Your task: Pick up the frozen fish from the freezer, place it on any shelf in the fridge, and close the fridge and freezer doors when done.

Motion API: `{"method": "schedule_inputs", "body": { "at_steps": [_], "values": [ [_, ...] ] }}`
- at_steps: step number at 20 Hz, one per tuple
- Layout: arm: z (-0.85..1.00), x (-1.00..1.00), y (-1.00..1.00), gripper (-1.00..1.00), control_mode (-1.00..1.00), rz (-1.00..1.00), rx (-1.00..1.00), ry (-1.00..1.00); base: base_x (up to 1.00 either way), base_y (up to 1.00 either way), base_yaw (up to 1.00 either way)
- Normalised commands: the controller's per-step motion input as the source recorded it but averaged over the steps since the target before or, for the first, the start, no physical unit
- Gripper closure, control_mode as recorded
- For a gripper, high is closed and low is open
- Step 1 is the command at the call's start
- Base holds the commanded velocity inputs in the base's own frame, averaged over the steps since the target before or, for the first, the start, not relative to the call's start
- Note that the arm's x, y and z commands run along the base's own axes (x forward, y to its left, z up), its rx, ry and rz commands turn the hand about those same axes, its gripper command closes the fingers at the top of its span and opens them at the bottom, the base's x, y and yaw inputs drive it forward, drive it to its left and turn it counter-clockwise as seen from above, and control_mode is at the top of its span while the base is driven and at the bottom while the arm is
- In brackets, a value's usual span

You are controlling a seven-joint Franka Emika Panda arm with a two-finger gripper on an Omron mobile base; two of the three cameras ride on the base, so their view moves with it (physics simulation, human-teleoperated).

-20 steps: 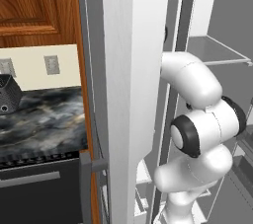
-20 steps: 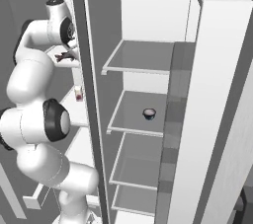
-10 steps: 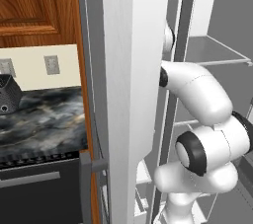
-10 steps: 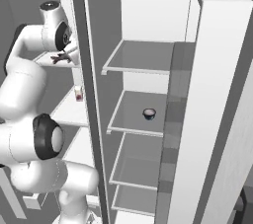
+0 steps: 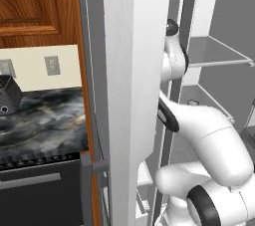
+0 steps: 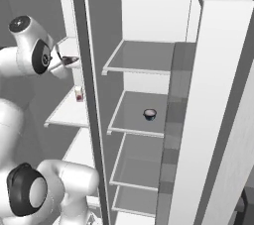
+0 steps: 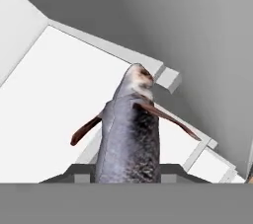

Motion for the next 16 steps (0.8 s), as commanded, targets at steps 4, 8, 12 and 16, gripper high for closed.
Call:
{"method": "schedule_inputs", "body": {
  "at_steps": [4, 8, 12, 16],
  "values": [
    [0.15, -1.00, 0.00, 1.00, -1.00, -0.19, 0.06, -0.16, 0.00, 0.00, 0.00],
    [0.19, -1.00, -0.05, 1.00, -1.00, -0.19, 0.12, -0.12, 0.00, 0.00, 0.00],
    [0.23, -1.00, -0.31, 1.00, -1.00, -0.18, 0.15, -0.08, 0.00, 0.00, 0.00],
    [0.26, -1.00, -0.57, 1.00, -1.00, -0.10, 0.18, -0.02, 0.00, 0.00, 0.00]
  ]
}}
